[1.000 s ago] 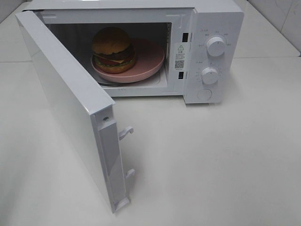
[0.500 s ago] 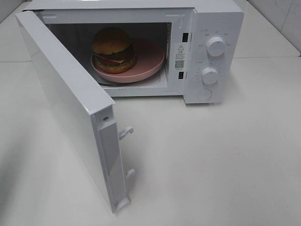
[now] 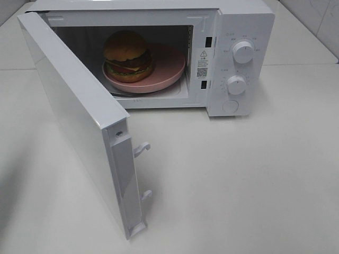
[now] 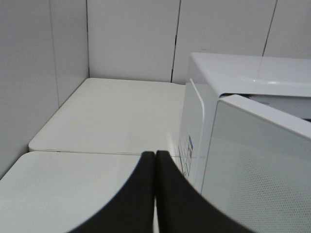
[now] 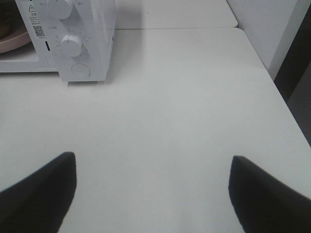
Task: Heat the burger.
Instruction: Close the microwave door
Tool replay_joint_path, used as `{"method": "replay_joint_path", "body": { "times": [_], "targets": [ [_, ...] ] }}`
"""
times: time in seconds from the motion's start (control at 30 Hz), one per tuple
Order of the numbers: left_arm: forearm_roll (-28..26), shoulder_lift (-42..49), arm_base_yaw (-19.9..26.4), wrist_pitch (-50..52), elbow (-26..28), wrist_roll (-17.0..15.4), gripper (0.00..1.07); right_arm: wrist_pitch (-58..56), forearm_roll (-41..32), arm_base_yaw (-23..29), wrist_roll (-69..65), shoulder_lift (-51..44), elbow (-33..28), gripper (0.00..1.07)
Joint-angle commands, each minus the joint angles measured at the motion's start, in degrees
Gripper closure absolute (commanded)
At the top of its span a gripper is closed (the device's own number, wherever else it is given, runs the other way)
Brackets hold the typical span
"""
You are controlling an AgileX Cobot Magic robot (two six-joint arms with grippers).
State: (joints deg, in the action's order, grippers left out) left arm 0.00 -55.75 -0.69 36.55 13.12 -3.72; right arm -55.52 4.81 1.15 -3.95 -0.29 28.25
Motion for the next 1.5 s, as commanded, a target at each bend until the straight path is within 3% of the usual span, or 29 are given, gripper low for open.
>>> {"method": "replay_joint_path", "body": {
  "times": [0.03,0.4,0.57,0.77,1.5],
  "targets": [
    [5.2,-6.5,0.1,6.8,-0.2,-2.2,1.07,0.5,0.0,-0.5,0.3,-1.7,-0.1,0.31],
    [13.2,-27.7,0.1,26.4,0.3,-7.5,1.07,0.5,0.0,-0.5,0.3,-1.7,-0.1,0.31],
    [18.7,-33.3,0.1,29.6,2.1,-8.0,1.07,0.5,0.0,-0.5,0.3,-1.7,-0.1,0.31],
    [24.7,-38.0,-0.6,28.2,6.2,-13.3,1.07,0.5,0.0,-0.5,0.3,-1.7,-0.1,0.31],
    [21.1,-39.1,-12.5,14.2,18.0,-12.7,1.07,0.5,0.0,-0.5,0.3,-1.7,-0.1,0.32]
  ]
}}
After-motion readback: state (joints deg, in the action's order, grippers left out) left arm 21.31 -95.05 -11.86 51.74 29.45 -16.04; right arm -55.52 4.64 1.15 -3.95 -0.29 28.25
